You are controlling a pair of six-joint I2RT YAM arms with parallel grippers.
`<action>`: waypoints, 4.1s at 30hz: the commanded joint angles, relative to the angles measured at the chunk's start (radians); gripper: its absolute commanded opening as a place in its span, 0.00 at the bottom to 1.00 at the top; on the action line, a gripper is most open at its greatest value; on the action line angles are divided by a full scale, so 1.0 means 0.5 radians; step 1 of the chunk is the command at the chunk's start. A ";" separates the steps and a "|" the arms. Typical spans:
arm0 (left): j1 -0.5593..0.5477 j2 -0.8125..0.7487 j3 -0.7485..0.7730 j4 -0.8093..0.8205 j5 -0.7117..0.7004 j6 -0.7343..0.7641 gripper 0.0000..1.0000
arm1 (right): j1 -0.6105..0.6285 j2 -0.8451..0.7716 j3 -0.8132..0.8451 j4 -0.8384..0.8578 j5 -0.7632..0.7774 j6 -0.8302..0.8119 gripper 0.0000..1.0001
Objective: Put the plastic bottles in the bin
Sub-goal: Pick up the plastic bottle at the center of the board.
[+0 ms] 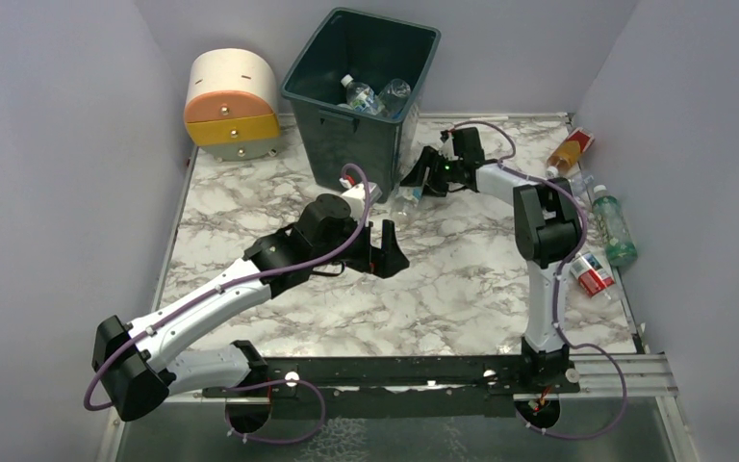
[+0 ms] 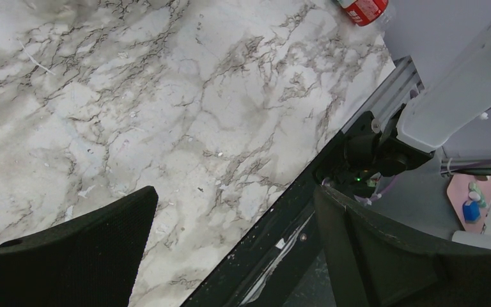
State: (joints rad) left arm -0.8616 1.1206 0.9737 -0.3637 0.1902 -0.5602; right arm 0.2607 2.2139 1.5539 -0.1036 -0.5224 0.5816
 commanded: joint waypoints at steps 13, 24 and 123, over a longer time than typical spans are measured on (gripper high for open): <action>-0.012 -0.023 0.055 -0.017 -0.101 0.043 0.99 | 0.028 -1.194 -0.547 -0.363 0.271 -0.387 0.61; -0.010 -0.113 -0.062 -0.010 -0.182 0.011 0.99 | 0.025 -1.705 0.025 -0.709 0.417 -0.451 0.63; 0.108 0.010 0.085 1.233 0.442 0.006 0.61 | 0.371 -2.275 -0.445 -0.443 0.147 -0.158 0.97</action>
State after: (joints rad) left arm -0.8272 1.1263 0.9424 0.2588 0.4004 -0.6003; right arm 0.4461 1.1431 1.2655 -0.2306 -0.6872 0.5434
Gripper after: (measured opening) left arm 0.659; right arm 0.957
